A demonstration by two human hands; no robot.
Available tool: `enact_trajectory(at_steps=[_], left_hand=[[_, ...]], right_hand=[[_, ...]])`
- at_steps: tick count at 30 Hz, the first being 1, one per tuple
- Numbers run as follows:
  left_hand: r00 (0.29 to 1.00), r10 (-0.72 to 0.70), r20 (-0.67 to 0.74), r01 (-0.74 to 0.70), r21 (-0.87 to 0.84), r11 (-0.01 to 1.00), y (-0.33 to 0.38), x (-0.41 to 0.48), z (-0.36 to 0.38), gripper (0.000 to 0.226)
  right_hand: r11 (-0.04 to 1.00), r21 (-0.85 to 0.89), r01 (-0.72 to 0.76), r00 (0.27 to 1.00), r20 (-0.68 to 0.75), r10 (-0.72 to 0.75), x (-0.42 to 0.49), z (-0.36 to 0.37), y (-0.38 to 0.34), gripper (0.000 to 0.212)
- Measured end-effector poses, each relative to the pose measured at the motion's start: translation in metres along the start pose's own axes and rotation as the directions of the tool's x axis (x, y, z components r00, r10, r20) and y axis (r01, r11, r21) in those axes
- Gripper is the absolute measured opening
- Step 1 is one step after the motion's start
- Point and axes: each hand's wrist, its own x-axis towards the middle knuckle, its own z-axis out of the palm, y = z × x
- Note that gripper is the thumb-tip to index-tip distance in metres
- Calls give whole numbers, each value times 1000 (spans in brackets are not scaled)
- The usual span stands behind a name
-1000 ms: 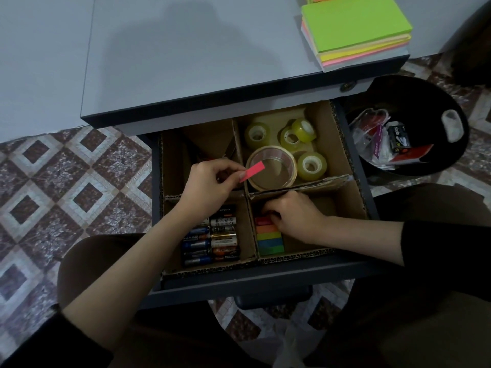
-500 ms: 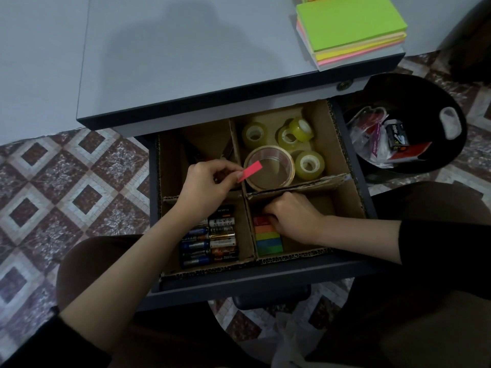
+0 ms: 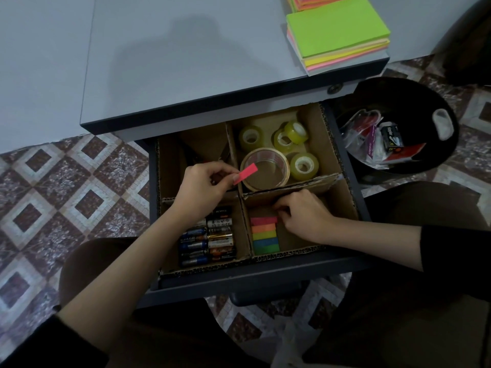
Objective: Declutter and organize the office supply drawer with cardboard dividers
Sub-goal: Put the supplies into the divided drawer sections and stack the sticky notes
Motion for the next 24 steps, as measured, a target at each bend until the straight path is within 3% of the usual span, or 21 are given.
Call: enact_trajectory(at_steps=[8, 14, 19, 24], left_hand=[[1000, -10, 1, 10, 31, 999, 1, 0, 0, 13], [1000, -16, -3, 16, 17, 1000, 1, 0, 1, 13], [1000, -12, -1, 12, 12, 1000, 1, 1, 1, 13], [1000, -8, 3, 8, 27, 1000, 1, 1, 1, 13]], right_hand=[[981, 187, 59, 978, 187, -95, 4, 3, -2, 53], [962, 264, 66, 953, 268, -139, 11, 8, -7, 54], [962, 264, 75, 975, 185, -127, 6, 4, -9, 44], [986, 164, 1, 1000, 3, -1, -7, -6, 0, 26]])
